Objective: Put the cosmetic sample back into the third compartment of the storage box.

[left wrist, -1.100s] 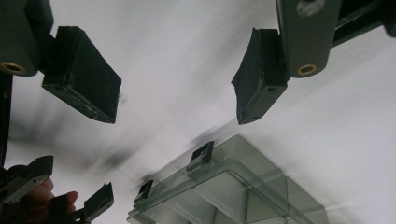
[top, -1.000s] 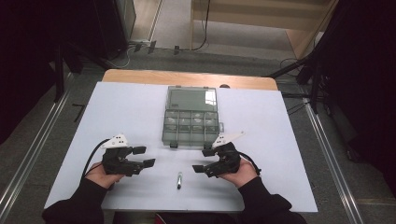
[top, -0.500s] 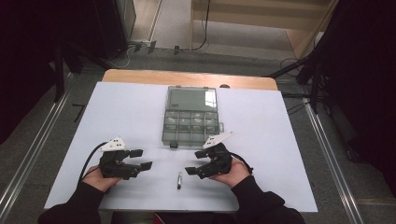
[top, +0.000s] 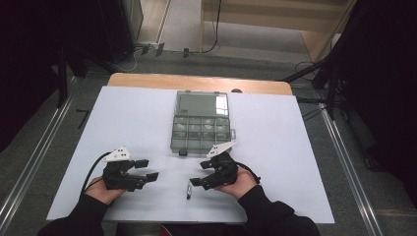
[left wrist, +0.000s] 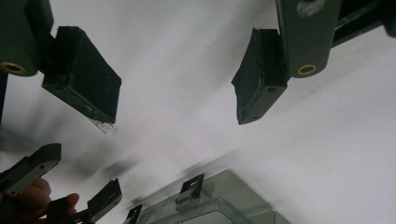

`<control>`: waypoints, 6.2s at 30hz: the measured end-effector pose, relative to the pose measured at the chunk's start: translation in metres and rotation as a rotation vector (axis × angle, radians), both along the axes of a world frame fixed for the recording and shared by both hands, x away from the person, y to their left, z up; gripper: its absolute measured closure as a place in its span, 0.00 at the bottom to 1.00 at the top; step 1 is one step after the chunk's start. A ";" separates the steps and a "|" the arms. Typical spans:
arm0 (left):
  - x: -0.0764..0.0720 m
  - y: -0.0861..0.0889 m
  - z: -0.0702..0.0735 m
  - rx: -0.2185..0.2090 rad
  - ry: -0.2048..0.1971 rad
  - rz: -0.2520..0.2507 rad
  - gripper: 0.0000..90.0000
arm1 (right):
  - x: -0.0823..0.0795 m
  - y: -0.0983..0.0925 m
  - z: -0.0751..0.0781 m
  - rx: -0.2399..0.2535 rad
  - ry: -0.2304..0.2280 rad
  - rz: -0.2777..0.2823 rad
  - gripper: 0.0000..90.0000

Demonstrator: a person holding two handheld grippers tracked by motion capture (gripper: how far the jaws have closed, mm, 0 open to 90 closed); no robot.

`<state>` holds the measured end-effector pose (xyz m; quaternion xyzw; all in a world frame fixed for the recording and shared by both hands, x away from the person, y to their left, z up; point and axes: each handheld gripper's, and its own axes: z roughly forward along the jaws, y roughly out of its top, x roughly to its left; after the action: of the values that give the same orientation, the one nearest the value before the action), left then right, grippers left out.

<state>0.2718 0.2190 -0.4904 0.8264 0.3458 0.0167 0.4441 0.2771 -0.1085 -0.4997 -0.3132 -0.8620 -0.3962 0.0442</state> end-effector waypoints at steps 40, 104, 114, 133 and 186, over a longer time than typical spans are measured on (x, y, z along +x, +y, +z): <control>0.004 -0.005 -0.005 0.028 0.006 -0.027 0.34 | -0.016 0.039 0.000 -0.177 0.064 -0.067 0.42; 0.006 -0.008 -0.007 0.036 0.009 -0.040 0.34 | -0.021 0.039 0.008 -0.225 0.077 -0.043 0.91; 0.009 -0.012 -0.007 0.035 0.006 -0.058 0.34 | -0.017 0.026 0.012 -0.186 0.096 -0.073 0.91; 0.014 -0.022 -0.007 0.036 0.008 -0.094 0.34 | -0.010 -0.001 0.019 -0.134 0.119 -0.150 0.91; 0.013 -0.019 -0.010 0.036 0.017 -0.083 0.34 | 0.032 -0.032 0.049 -0.026 0.092 -0.243 0.92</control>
<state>0.2852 0.1998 -0.5005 0.8481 0.3144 -0.0026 0.4265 0.3088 -0.1402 -0.4509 -0.4336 -0.8199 -0.3726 0.0313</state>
